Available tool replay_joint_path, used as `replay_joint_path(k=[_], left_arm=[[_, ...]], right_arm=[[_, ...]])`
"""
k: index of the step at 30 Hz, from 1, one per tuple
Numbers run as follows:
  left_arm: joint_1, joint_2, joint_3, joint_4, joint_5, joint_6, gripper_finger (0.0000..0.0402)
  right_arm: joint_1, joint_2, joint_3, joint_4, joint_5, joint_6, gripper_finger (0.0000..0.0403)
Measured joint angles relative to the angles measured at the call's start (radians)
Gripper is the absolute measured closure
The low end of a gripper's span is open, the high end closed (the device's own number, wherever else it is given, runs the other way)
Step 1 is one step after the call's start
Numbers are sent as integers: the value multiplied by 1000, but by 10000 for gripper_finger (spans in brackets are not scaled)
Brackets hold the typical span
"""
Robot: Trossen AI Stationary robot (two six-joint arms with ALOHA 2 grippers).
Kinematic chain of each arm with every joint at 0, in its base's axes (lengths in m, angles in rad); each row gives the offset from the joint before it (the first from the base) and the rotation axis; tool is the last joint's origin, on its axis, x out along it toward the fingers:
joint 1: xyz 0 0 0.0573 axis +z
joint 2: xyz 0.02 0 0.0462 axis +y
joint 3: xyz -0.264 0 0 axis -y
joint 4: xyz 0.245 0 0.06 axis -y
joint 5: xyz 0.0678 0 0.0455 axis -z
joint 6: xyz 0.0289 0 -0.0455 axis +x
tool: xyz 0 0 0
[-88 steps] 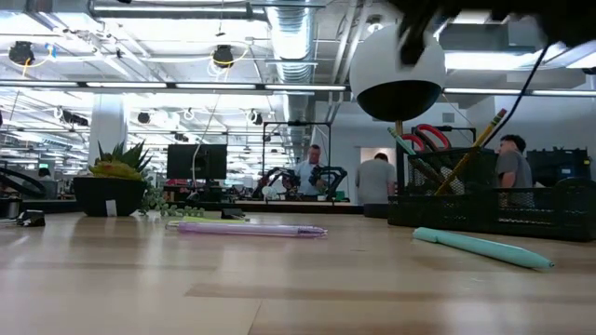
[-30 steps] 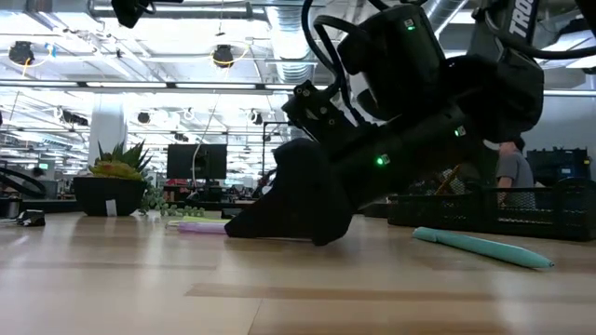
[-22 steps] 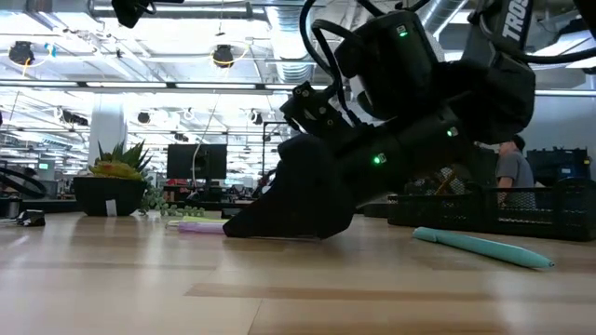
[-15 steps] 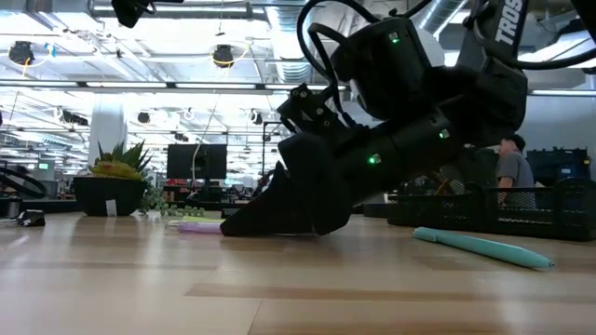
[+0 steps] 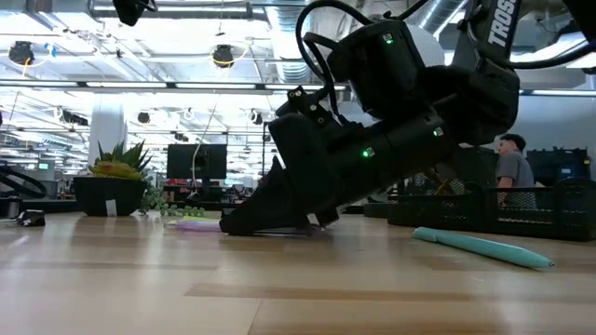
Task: Pick and place office supplies into organizer
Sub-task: Put the purple pen into the black desk organizer
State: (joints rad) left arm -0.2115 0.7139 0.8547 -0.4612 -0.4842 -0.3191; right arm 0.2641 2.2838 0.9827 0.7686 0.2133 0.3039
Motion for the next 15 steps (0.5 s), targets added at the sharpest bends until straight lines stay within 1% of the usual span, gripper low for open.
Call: replay_joint_path(k=[4,6,10,15], left_arm=[[0,0,0,15,-23,0,402],[0,0,0,15,-35,0,402],[0,0,0,18,-37,0,402],[0,0,0,30,-38,0,402]], right_arm=[[-1,-30,-5,9,1,10,377],[-3,-73,-8,-38,1,40,377],[-4,-235,-14,-285,32,53,376],[-4,-529,-9,-628,43,95,370]])
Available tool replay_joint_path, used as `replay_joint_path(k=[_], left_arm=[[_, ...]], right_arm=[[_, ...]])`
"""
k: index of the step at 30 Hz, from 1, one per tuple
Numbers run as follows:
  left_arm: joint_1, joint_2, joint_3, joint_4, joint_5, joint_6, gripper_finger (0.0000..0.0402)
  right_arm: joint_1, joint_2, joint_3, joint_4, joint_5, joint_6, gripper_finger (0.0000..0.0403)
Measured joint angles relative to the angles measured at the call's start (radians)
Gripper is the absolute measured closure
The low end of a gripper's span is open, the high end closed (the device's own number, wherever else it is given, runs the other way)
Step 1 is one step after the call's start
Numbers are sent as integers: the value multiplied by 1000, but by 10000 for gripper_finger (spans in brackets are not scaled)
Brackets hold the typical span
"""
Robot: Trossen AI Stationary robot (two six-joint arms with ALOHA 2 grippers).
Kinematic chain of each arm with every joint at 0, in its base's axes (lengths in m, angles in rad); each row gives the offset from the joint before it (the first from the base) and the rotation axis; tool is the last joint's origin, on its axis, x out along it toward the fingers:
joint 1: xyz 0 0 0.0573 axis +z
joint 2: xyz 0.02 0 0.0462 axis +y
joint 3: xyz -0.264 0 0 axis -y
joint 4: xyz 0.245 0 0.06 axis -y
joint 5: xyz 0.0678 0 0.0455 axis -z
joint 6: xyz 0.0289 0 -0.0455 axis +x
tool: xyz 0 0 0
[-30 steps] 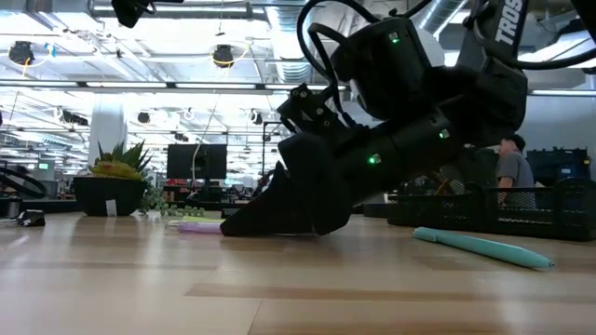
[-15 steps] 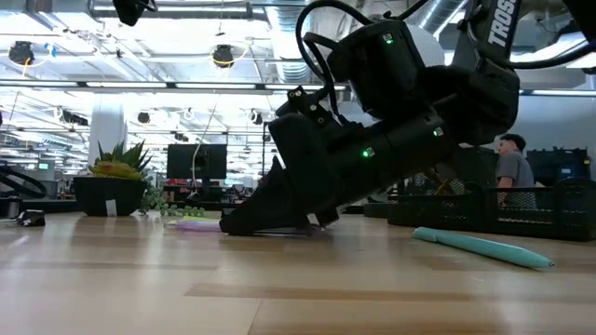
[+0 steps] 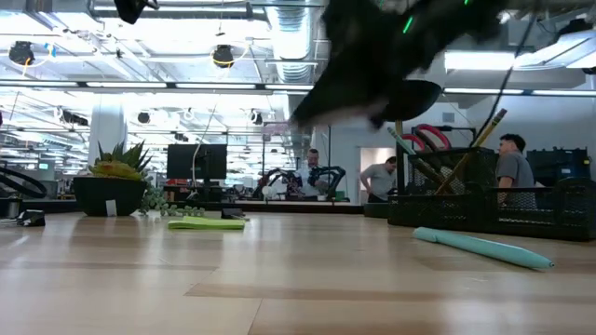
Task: Pick and place office supplies into organizer
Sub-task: Put the purple pen into the black desk organizer
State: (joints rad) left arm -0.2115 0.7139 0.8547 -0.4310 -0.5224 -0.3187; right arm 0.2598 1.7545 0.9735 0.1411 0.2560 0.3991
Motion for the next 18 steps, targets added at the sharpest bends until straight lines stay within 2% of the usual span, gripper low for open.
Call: replay_joint_path(k=[5,10,15,18], left_arm=[[0,0,0,39,-16,18,402],[0,0,0,41,-34,33,402],[0,0,0,39,-39,54,402],[0,0,0,39,-40,69,402]], right_arm=[[0,-327,2,-349,5,76,376],[1,-571,37,-837,92,275,373],[-4,-643,141,-1374,112,444,376],[-23,-642,185,-1536,77,492,374]])
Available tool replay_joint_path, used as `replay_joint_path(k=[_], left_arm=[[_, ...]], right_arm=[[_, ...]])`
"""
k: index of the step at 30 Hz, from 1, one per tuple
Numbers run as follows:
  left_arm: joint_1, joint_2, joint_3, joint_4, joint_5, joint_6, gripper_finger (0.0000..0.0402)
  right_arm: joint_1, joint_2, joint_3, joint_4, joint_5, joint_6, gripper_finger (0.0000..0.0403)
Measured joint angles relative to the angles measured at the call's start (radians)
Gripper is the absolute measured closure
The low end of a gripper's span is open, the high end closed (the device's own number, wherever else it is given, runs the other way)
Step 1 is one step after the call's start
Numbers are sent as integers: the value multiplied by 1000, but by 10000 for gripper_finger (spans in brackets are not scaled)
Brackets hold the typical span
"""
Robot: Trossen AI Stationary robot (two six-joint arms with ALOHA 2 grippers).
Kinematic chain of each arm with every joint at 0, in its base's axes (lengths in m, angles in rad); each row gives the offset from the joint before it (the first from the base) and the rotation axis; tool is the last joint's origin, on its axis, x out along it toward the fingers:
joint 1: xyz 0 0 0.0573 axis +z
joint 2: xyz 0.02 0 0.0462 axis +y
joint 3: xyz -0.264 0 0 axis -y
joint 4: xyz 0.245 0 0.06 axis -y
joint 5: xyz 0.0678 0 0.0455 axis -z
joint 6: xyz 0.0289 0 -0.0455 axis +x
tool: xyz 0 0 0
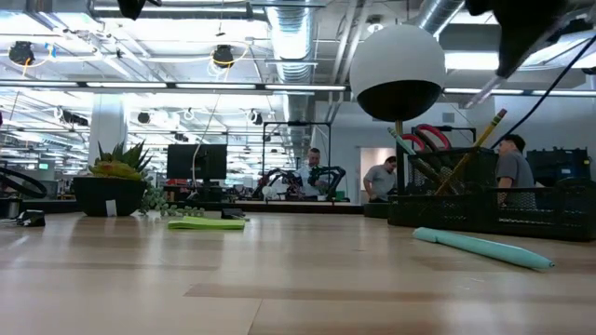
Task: Pick and place office supplies into organizer
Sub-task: Put the purple pen into the black desk organizer, then put the blue pen into the black desk organizer
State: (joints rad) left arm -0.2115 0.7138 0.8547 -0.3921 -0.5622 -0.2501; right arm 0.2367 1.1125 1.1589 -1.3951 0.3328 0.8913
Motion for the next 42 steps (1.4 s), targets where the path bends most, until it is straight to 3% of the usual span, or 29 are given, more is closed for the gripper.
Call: replay_joint_path(k=[10,22,26,34,42], left_arm=[[0,0,0,-18,-2,4,402],[0,38,0,-25,0,3,402],[0,64,0,-46,1,-4,402],[0,126,0,-46,28,-7,402],[0,138,0,-43,28,-8,402]], right_arm=[[-138,131,14,-14,-201,-111,375],[-264,392,14,57,-276,-373,372],[-293,450,17,71,-328,-450,343],[-315,520,79,32,-329,-561,277],[-325,533,188,93,-331,-586,243]])
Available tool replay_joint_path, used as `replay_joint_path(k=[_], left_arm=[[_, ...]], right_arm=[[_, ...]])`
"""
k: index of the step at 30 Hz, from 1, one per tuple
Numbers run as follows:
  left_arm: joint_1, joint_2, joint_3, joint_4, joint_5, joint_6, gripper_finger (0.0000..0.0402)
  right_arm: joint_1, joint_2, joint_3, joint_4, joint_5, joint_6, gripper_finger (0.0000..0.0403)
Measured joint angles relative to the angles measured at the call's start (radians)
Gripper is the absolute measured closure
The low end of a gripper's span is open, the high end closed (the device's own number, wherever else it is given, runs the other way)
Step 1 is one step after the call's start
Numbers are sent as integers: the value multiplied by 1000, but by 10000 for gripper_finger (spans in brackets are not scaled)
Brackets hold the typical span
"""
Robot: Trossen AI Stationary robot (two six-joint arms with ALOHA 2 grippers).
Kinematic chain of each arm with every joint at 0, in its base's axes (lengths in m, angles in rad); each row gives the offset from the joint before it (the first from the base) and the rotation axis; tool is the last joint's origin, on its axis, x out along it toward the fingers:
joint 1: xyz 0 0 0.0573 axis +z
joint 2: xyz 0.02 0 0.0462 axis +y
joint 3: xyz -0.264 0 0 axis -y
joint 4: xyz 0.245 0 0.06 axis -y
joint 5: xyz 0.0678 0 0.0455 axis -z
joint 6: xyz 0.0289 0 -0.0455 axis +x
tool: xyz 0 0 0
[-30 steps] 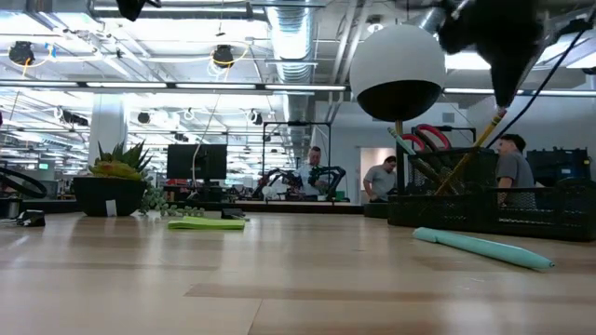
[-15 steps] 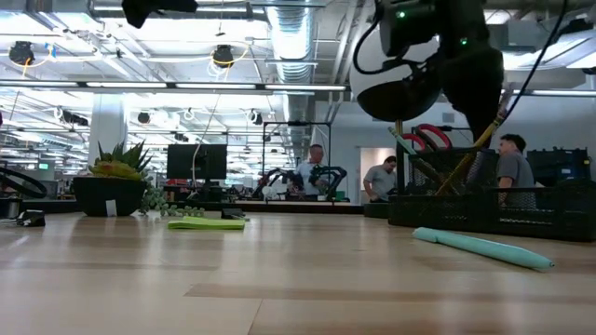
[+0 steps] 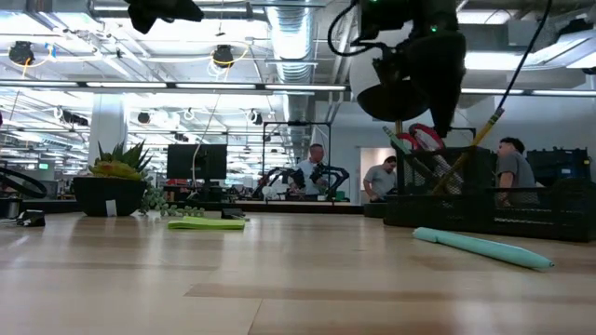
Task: Pick and place office supplies into organizer
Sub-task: Put the blue pen into the black desk organizer
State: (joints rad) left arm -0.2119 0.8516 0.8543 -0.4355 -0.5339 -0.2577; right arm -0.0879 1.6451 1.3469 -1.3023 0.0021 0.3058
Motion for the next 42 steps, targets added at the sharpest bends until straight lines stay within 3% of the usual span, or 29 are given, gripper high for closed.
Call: replay_joint_path(k=[7,13,16,20,24,27,31,39,42], left_arm=[[0,-1,0,4,0,0,402],[0,-1,0,38,0,0,402],[0,-1,0,38,0,-12,402],[0,-1,0,37,6,-50,401],[0,-1,0,35,24,-53,402],[0,-1,0,36,25,-52,401],[0,-1,0,56,25,-58,402],[0,-1,0,126,25,29,402],[0,-1,0,147,25,47,402]], right_arm=[[0,0,103,15,0,0,245],[18,-1,291,-1,-10,30,262],[46,-3,376,7,-114,137,269],[145,-5,403,77,-227,271,269],[311,-4,387,103,-211,267,265],[433,-3,355,112,-117,390,271],[550,-3,312,108,50,784,288],[848,-3,232,196,545,1439,301],[934,14,230,227,724,1538,301]])
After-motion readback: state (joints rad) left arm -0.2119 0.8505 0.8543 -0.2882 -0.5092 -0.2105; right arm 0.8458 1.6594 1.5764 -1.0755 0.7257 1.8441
